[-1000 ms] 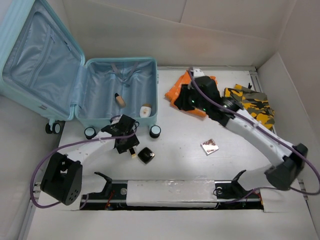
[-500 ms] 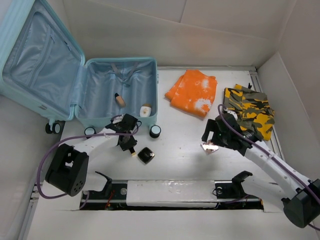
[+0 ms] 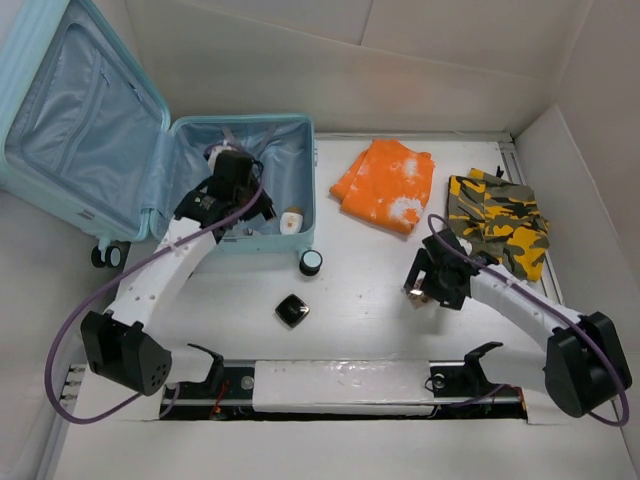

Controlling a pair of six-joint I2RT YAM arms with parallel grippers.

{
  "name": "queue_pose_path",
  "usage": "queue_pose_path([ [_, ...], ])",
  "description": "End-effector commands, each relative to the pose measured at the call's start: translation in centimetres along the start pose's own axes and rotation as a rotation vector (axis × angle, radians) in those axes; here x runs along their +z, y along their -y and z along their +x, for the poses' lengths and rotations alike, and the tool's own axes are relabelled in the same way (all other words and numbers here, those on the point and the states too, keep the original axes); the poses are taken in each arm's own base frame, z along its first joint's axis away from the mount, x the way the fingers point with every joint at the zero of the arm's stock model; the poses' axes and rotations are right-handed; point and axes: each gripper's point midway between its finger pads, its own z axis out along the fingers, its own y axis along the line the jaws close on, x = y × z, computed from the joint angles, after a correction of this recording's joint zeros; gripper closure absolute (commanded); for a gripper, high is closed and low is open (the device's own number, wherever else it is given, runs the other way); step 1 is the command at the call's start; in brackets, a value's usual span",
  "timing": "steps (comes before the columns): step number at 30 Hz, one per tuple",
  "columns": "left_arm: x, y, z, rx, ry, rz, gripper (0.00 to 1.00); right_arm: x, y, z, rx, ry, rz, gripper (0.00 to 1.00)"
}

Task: Pack the luggage

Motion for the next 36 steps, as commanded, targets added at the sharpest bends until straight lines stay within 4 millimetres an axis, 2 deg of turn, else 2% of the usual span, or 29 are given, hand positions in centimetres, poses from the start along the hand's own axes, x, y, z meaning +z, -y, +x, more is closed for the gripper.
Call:
queue_pose_path([
  [1, -0.6, 1.4, -5.3, 0.038, 0.093, 0.022, 1.0, 0.5, -2.4, -1.4, 0.039, 0.02, -0.074, 0.0],
  [3, 1.3, 1.0, -7.3, 0.037, 0.105, -0.015, 1.0, 1.1, -2.8, -1.1, 0.048, 0.006, -0.093, 0.0],
  [4, 1.4, 2.0, -8.9, 0.032, 0.127, 0.011, 1.0, 1.7, -2.6, -0.7, 0.061, -0.006, -0.081, 0.0],
  [5, 2.2, 2.0, -9.8, 0.035, 0.137, 0.005, 1.0, 2.0, -2.5, -0.5, 0.071, -0.011, -0.077, 0.0],
  [7, 6.3, 0.7, -10.9, 0.035, 0.103, -0.056, 1.0, 2.6, -2.6, -0.5, 0.087, -0.023, -0.074, 0.0],
  [8, 5.9, 1.4, -11.4, 0.033, 0.112, -0.033, 1.0, 2.6, -2.6, -0.5, 0.087, -0.023, -0.074, 0.0],
  [9, 8.4, 0.1, -11.3, 0.033, 0.08, -0.079, 1.0, 2.9, -2.4, -0.4, 0.087, -0.017, -0.051, 0.0],
  [10, 9.2, 0.8, -11.8, 0.032, 0.084, -0.064, 1.0, 2.8, -2.7, -1.0, 0.09, 0.004, -0.057, 0.0],
  [12, 11.3, 0.4, -12.1, 0.032, 0.058, -0.075, 1.0, 2.9, -2.8, -1.3, 0.099, 0.01, -0.05, 0.0],
  [13, 13.9, -0.8, -11.5, 0.036, 0.022, -0.113, 1.0, 3.1, -3.0, -1.4, 0.098, 0.006, -0.045, 0.0],
  [14, 14.4, -0.4, -12.3, 0.045, 0.036, -0.117, 1.0, 3.3, -2.9, -1.3, 0.096, 0.0, -0.038, 0.0],
  [15, 15.3, -0.8, -12.2, 0.047, 0.025, -0.144, 1.0, 3.2, -3.2, -1.7, 0.097, 0.003, -0.042, 0.0],
  [16, 17.7, -2.1, -11.2, 0.046, -0.019, -0.185, 1.0, 3.2, -3.3, -1.7, 0.095, -0.004, -0.034, 0.02],
  [17, 18.6, -2.4, -10.9, 0.056, -0.036, -0.196, 0.99, 3.3, -3.3, -1.7, 0.093, -0.013, -0.023, 0.02],
  [18, 18.8, -2.4, -11.8, 0.049, -0.033, -0.203, 0.93, 3.3, -3.4, -1.6, 0.096, -0.008, -0.021, 0.02],
  [20, 20.8, -3.1, -10.9, 0.051, -0.064, -0.225, 0.89, 3.3, -3.7, -1.4, 0.098, -0.017, -0.017, 0.05],
  [22, 21.0, -3.0, -10.8, 0.061, -0.071, -0.217, 0.78, 3.3, -3.9, -1.2, 0.1, -0.019, -0.02, 0.07],
  [23, 21.0, -2.8, -10.7, 0.06, -0.077, -0.209, 0.67, 3.2, -4.1, -1.1, 0.112, -0.026, -0.026, 0.07],
  [25, 21.5, -3.0, -10.2, 0.068, -0.084, -0.197, 0.57, 3.2, -4.6, -0.9, 0.116, -0.032, -0.044, 0.1],
  [26, 21.0, -2.7, -10.6, 0.067, -0.07, -0.188, 0.51, 3.1, -5.3, -0.8, 0.108, -0.037, -0.062, 0.1],
  [27, 20.2, -2.5, -11.4, 0.058, -0.05, -0.169, 0.42, 3.5, -5.1, -0.5, 0.115, -0.05, -0.045, 0.1],
  [28, 20.0, -2.4, -10.9, 0.057, -0.063, -0.155, 0.38, 3.5, -5.9, -0.6, 0.109, -0.052, -0.063, 0.11],
  [31, 18.2, -2.0, -12.4, 0.027, -0.029, -0.106, 0.34, 4.0, -7.5, -0.6, 0.086, -0.064, -0.077, 0.14],
  [33, 17.3, -2.0, -12.1, 0.027, -0.026, -0.091, 0.34, 4.3, -8.3, -0.3, 0.064, -0.074, -0.078, 0.17],
  [34, 15.5, -1.1, -12.7, 0.015, -0.001, -0.055, 0.34, 4.7, -9.1, -0.5, 0.055, -0.076, -0.081, 0.18],
  [35, 15.1, -1.5, -11.4, 0.014, -0.029, -0.043, 0.34, 5.0, -9.3, -0.5, 0.054, -0.081, -0.074, 0.18],
  [36, 14.5, -1.0, -11.6, 0.015, -0.008, -0.013, 0.34, 5.2, -9.6, -0.2, 0.043, -0.087, -0.072, 0.21],
])
